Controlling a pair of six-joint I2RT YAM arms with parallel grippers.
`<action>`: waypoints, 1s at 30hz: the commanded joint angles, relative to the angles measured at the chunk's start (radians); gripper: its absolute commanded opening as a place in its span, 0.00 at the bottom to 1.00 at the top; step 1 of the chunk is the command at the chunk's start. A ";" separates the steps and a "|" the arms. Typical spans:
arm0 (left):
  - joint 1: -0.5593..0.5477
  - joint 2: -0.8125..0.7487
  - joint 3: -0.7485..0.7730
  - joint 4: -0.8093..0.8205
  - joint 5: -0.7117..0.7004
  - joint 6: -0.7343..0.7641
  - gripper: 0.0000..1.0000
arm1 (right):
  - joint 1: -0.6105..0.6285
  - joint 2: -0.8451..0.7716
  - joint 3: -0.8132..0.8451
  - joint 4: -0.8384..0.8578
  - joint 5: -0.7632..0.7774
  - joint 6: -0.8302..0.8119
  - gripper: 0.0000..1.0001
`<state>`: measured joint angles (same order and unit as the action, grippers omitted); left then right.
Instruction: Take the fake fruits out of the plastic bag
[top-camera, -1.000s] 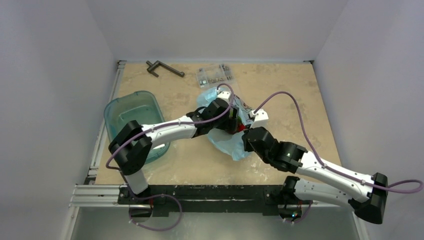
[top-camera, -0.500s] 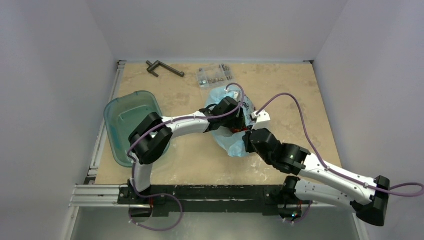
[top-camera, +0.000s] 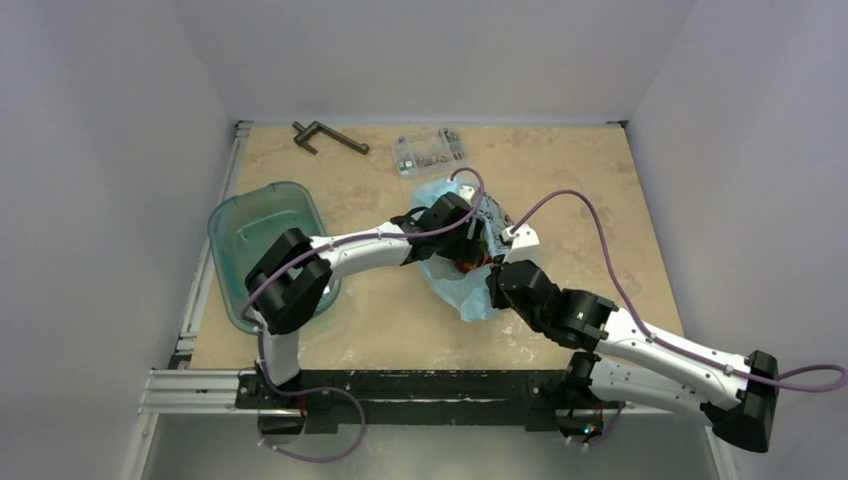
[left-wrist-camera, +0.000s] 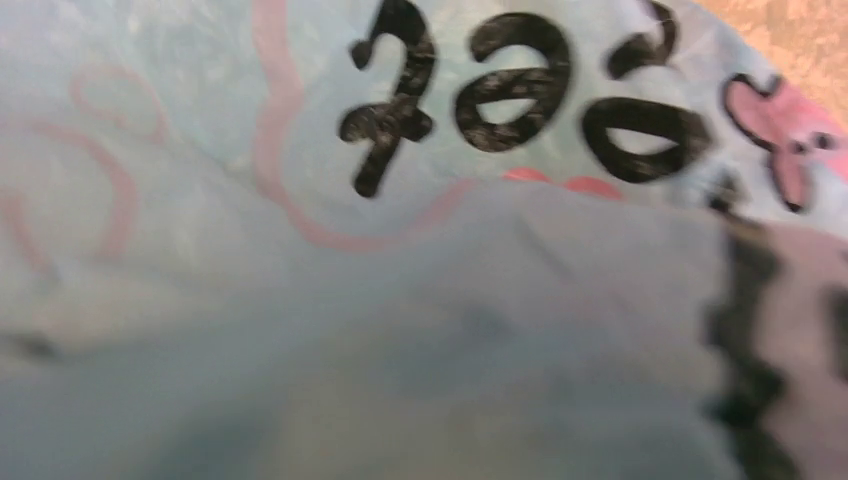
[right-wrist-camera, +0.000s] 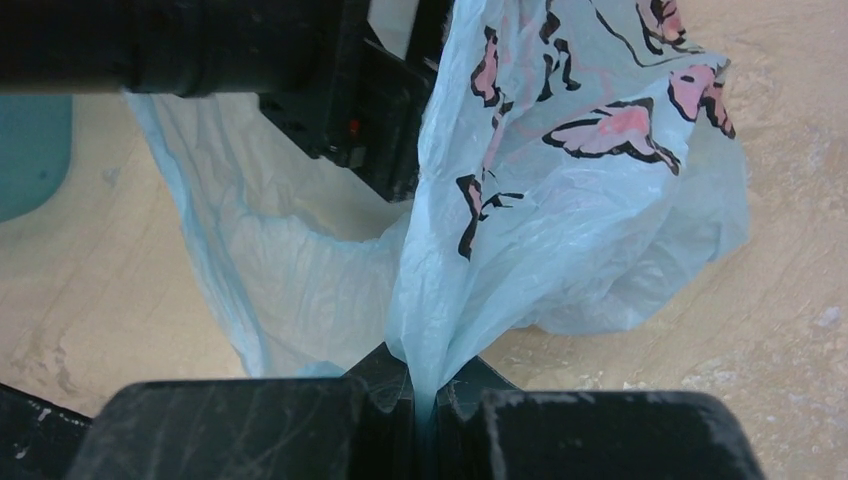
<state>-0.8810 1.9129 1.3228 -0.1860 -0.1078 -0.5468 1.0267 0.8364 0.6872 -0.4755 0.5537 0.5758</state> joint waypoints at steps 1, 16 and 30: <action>0.011 -0.146 -0.007 -0.052 0.057 0.045 0.08 | 0.001 -0.018 -0.036 0.044 -0.009 0.035 0.00; 0.015 -0.569 -0.200 -0.167 0.202 0.061 0.00 | 0.000 -0.063 -0.066 0.057 0.045 0.055 0.00; 0.113 -0.820 -0.329 -0.355 0.277 0.043 0.11 | 0.001 -0.038 -0.065 0.082 0.019 0.036 0.00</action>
<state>-0.8082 1.0489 1.0191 -0.4973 0.1394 -0.4606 1.0267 0.7956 0.6296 -0.4385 0.5655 0.6174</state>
